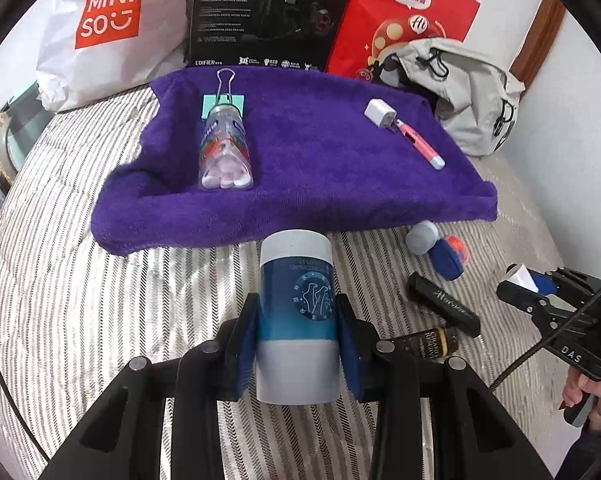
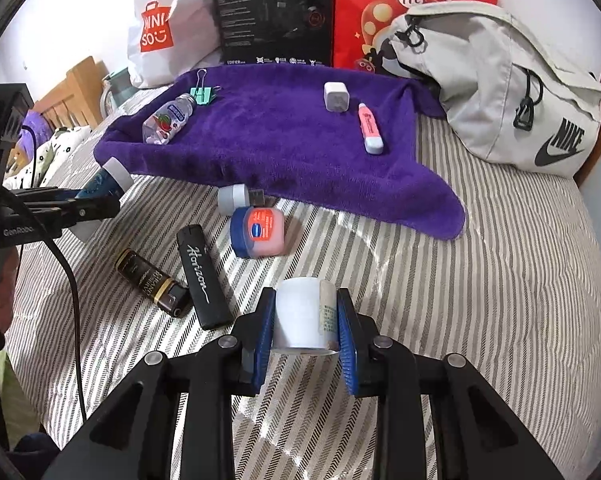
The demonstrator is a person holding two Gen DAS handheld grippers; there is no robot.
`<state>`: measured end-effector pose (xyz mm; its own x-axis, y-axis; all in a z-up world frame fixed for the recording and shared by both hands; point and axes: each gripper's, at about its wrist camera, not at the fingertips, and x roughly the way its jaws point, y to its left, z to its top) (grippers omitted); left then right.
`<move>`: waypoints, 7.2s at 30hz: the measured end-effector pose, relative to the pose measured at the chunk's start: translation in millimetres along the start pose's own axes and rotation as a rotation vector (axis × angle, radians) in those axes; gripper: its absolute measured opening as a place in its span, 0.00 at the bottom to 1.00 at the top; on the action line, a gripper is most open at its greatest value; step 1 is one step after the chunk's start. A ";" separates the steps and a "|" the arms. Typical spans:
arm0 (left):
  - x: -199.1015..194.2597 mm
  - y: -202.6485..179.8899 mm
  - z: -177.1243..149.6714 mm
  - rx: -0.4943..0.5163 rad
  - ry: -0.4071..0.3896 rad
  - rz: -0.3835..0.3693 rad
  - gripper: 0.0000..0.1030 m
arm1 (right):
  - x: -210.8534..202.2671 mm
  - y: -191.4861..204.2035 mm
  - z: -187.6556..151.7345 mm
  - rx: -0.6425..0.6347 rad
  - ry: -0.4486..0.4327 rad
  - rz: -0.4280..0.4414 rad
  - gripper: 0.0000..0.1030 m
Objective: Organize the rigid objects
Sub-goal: 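Carry the container and the white roll toward the purple towel with both tools, then lower the white roll onto the towel with the right tool while the left tool sets down the container, then move the left tool to the dark Grand Reserve bottle and grasp it, then grasp the black Horizon case with the right tool while the left tool holds the bottle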
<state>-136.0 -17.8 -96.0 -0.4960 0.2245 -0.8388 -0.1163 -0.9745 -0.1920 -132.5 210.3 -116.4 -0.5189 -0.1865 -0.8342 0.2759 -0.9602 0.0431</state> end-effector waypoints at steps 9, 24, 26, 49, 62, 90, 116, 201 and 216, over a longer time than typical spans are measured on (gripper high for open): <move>-7.3 1.1 21.0 0.004 -0.017 -0.004 0.33 | -0.5 -4.2 28.5 0.013 -0.027 0.048 0.28; 8.8 8.9 66.5 -0.022 -0.021 -0.011 0.33 | 36.8 -37.9 103.5 0.020 -0.028 0.041 0.28; 12.7 9.7 70.2 -0.022 -0.020 -0.013 0.33 | 52.2 -43.1 110.2 0.011 0.000 0.029 0.28; 37.4 10.9 94.7 -0.022 0.005 -0.014 0.33 | 93.8 -37.2 113.6 -0.101 0.108 0.023 0.30; 75.8 12.4 118.2 -0.033 0.022 0.005 0.33 | 40.0 -32.9 104.1 -0.097 0.021 -0.035 0.52; 106.5 -12.8 142.3 0.090 0.036 0.206 0.45 | 2.1 -64.2 56.3 0.067 0.000 -0.006 0.53; 1.7 -42.2 -14.0 0.332 0.008 -0.074 0.70 | -43.6 -37.5 -3.5 0.124 -0.023 -0.039 0.58; 27.6 -112.0 -42.5 0.892 0.113 -0.356 0.37 | -28.4 -79.1 -70.7 0.202 0.136 -0.090 0.63; 12.0 -76.4 -47.4 0.609 0.088 -0.197 0.22 | -25.5 -29.4 -30.5 0.023 0.018 0.035 0.63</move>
<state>-92.3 59.3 -115.6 -0.3466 0.3728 -0.8607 -0.6781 -0.7336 -0.0447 -102.7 249.7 -113.2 -0.4949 -0.2164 -0.8416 0.2748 -0.9578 0.0846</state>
